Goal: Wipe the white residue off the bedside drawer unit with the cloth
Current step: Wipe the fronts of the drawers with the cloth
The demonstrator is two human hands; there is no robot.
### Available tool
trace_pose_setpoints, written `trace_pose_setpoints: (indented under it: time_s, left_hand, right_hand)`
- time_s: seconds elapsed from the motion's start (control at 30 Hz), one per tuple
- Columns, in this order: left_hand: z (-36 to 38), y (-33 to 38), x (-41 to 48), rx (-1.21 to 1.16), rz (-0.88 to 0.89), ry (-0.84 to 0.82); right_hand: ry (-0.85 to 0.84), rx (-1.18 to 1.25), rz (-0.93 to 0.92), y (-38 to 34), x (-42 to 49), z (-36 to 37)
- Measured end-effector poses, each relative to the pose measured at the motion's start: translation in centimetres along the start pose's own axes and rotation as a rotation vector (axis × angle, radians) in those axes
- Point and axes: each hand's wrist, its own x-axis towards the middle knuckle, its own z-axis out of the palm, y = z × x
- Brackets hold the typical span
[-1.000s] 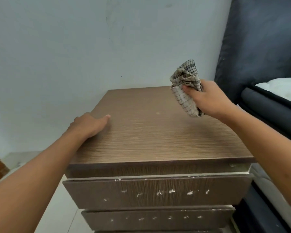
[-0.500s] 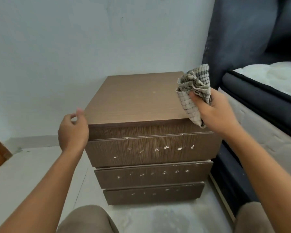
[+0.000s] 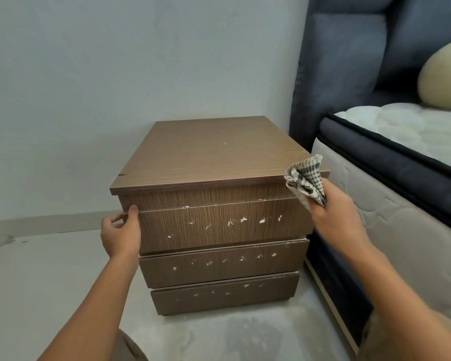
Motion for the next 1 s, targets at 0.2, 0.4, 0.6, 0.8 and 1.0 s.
trace_pose_setpoints:
  time_s: [0.2,0.4,0.6,0.8,1.0]
  left_hand:
    - [0.5,0.2,0.2,-0.070,-0.075,0.002]
    - [0.1,-0.3,0.0,-0.062,-0.048,-0.012]
    - [-0.7,-0.8,0.0,-0.043,-0.002,-0.056]
    - [-2.0,-2.5,1.3,-0.025,0.013,-0.148]
    - [-2.7,-2.8,1.7,-0.083,-0.006,-0.191]
  right_hand:
    - [-0.032,-0.196,-0.001,0.3,-0.6,1.1]
    - [0.047,-0.437,-0.112,1.3,-0.3,1.7]
    - [-0.029,-0.467,-0.075,3.4,0.3,2.8]
    - [-0.016,-0.387,-0.072,2.5,0.0,4.9]
    - [-0.027,-0.315,-0.131,-0.9,-1.2,8.8]
